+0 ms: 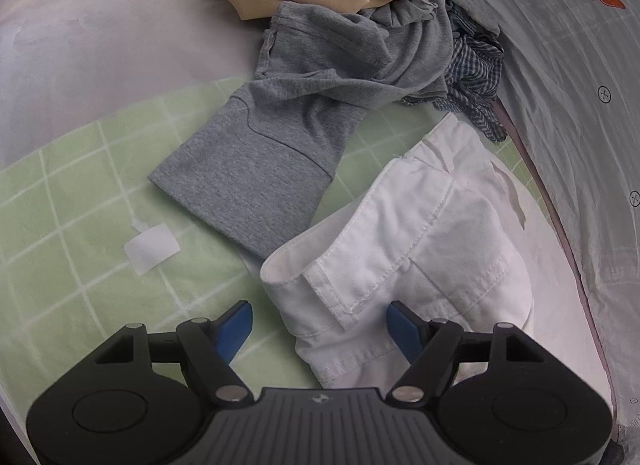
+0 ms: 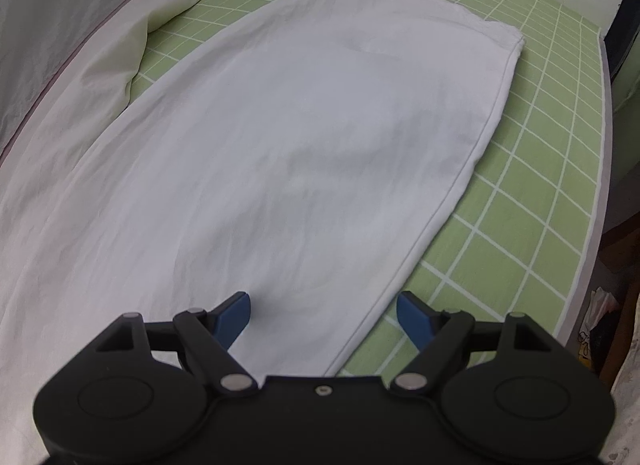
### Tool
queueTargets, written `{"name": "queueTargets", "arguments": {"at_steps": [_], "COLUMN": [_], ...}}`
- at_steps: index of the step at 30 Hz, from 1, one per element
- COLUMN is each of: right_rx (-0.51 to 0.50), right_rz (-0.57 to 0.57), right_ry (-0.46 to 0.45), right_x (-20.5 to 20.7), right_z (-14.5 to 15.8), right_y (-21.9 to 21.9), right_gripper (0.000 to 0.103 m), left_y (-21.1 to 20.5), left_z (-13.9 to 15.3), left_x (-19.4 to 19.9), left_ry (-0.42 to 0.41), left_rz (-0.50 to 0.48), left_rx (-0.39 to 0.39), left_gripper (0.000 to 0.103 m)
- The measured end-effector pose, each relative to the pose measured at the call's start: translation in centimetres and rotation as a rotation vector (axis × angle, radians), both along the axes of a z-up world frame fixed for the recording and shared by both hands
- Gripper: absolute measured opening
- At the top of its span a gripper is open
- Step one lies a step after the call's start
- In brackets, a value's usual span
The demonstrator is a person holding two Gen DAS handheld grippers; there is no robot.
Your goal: Fold clothes
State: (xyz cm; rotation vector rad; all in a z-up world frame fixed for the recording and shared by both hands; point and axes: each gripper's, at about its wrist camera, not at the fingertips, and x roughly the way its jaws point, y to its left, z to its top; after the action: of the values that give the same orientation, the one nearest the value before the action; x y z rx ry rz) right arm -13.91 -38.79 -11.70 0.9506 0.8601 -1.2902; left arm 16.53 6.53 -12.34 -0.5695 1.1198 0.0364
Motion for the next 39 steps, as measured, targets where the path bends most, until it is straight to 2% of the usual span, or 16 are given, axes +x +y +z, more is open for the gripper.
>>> {"name": "queueTargets", "arguments": {"at_steps": [4, 6, 7, 9, 10, 11, 12, 15, 22, 25, 28, 31, 32, 34, 36, 39], "right_rx": [-0.014, -0.026, -0.035, -0.054, -0.063, -0.072, -0.085, -0.114, -0.243, -0.306, -0.309, -0.203, -0.151, -0.079, -0.098, -0.12], "right_rz": [-0.003, 0.007, 0.012, 0.022, 0.023, 0.023, 0.031, 0.025, 0.052, 0.089, 0.13, 0.214, 0.226, 0.213, 0.202, 0.221], "right_ry": [0.018, 0.048, 0.056, 0.069, 0.064, 0.058, 0.04, -0.04, -0.129, -0.146, -0.121, -0.012, 0.024, 0.058, 0.057, 0.054], "right_x": [-0.1, 0.0, 0.0, -0.1, -0.3, -0.4, -0.8, -1.7, -2.2, -2.5, -2.5, -1.4, -1.1, -1.2, -1.6, -1.8], "right_z": [0.0, 0.1, 0.2, 0.5, 0.5, 0.6, 0.6, 0.9, 6.2, 10.1, 11.0, 7.4, 5.9, 4.3, 4.3, 4.7], "right_y": [-0.1, 0.1, 0.2, 0.4, 0.4, 0.3, 0.2, -0.2, 0.9, 2.0, 2.2, 1.5, 1.3, 1.2, 1.6, 0.4], "right_gripper": [0.079, 0.065, 0.06, 0.046, 0.041, 0.023, 0.016, 0.006, 0.005, 0.004, 0.004, 0.006, 0.012, 0.029, 0.046, 0.059], "left_y": [-1.0, -1.7, -2.1, -2.7, -3.0, -3.1, -3.1, -2.9, -1.9, -1.0, -1.1, -1.7, -1.8, -1.9, -2.3, -3.8], "left_z": [0.2, 0.3, 0.4, 0.6, 0.7, 0.8, 1.0, 2.2, 9.3, 11.7, 10.4, 7.5, 7.0, 6.5, 6.8, 7.7], "left_x": [0.3, 0.5, 0.5, 0.5, 0.5, 0.5, 0.4, 0.1, -1.5, -2.0, -1.7, -1.7, -1.9, -2.7, -3.2, -3.3], "left_ry": [-0.006, -0.013, -0.017, -0.028, -0.035, -0.041, -0.045, -0.076, -0.25, -0.265, -0.211, -0.11, -0.089, -0.075, -0.093, -0.134], "left_rz": [-0.025, -0.063, -0.079, -0.104, -0.114, -0.118, -0.119, -0.125, -0.156, -0.146, -0.162, -0.199, -0.196, -0.174, -0.165, -0.176], "left_rx": [0.056, 0.094, 0.118, 0.175, 0.195, 0.202, 0.207, 0.241, 0.353, 0.354, 0.373, 0.438, 0.441, 0.436, 0.436, 0.465], "left_gripper": [0.071, 0.049, 0.047, 0.029, 0.027, 0.021, 0.017, 0.012, 0.012, 0.011, 0.013, 0.02, 0.02, 0.031, 0.053, 0.065]}}
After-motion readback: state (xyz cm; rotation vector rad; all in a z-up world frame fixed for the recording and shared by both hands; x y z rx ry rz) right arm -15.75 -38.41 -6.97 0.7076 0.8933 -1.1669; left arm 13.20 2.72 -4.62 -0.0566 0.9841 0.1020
